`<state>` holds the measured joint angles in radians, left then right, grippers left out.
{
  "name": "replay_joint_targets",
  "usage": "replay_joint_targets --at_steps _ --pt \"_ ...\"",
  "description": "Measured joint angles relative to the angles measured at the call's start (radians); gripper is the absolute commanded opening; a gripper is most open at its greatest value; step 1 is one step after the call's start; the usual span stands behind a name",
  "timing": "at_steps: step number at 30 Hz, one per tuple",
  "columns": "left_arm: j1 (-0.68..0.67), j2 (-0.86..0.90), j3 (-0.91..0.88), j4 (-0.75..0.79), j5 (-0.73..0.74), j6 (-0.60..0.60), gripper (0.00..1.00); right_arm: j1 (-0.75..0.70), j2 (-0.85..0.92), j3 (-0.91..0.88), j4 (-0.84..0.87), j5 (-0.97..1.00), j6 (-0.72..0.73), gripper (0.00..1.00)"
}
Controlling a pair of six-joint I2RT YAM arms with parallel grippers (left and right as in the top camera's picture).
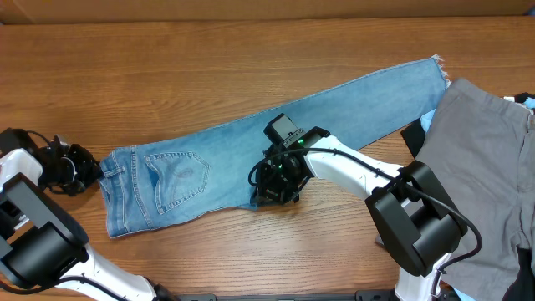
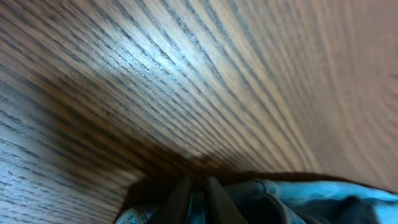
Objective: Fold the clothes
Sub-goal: 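Hold the jeans middle with the right gripper while the left holds the waistband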
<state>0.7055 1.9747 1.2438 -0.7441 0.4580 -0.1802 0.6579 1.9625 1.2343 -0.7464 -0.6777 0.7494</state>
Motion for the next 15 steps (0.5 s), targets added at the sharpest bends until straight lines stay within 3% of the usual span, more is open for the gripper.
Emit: replay_joint_targets --at_steps 11,15 --pt "-0.048 0.0 -0.017 -0.049 -0.095 -0.001 0.09 0.0 -0.05 0.002 -0.007 0.042 -0.053 0.26" --pt "-0.026 0.0 0.024 -0.152 -0.1 -0.001 0.11 0.0 -0.05 0.002 -0.007 0.058 -0.053 0.25"
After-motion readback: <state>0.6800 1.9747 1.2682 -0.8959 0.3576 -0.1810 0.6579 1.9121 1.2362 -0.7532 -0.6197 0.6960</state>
